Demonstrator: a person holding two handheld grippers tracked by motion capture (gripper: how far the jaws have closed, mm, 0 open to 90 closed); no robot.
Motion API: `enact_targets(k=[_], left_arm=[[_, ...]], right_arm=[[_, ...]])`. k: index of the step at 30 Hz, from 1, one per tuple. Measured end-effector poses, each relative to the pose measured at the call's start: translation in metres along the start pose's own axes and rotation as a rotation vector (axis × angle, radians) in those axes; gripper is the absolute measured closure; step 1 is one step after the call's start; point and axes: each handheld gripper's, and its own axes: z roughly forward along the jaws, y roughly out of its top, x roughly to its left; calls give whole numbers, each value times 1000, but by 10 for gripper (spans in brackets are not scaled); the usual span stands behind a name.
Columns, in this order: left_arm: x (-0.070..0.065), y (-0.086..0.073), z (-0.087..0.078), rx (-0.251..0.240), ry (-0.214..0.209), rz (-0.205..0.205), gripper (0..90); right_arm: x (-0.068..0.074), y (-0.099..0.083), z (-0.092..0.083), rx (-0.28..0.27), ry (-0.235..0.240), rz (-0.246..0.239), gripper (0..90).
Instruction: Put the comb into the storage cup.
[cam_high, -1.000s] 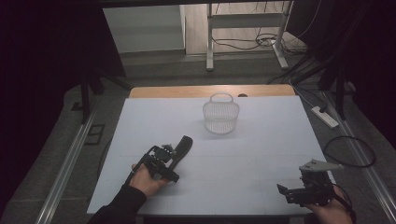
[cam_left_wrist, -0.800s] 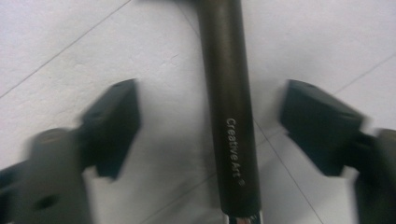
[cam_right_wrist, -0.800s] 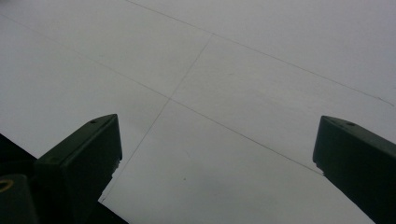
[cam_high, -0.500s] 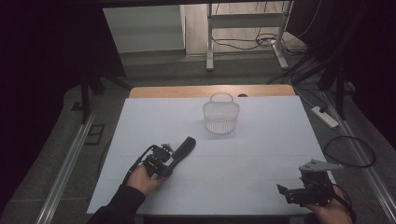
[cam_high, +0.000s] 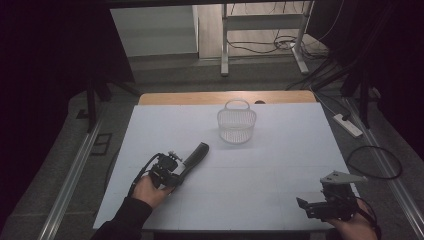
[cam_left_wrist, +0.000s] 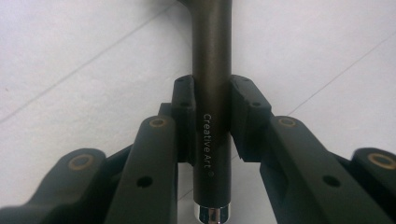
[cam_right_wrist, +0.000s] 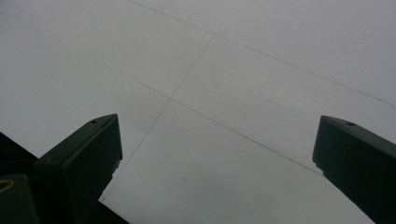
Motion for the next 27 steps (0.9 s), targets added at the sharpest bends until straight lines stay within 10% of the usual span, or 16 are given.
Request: enact_targets(k=[27], left_arm=[[-10, -20, -37, -244, -26, 71, 725]], right_arm=[[1, 0, -2, -21, 4, -7, 16]])
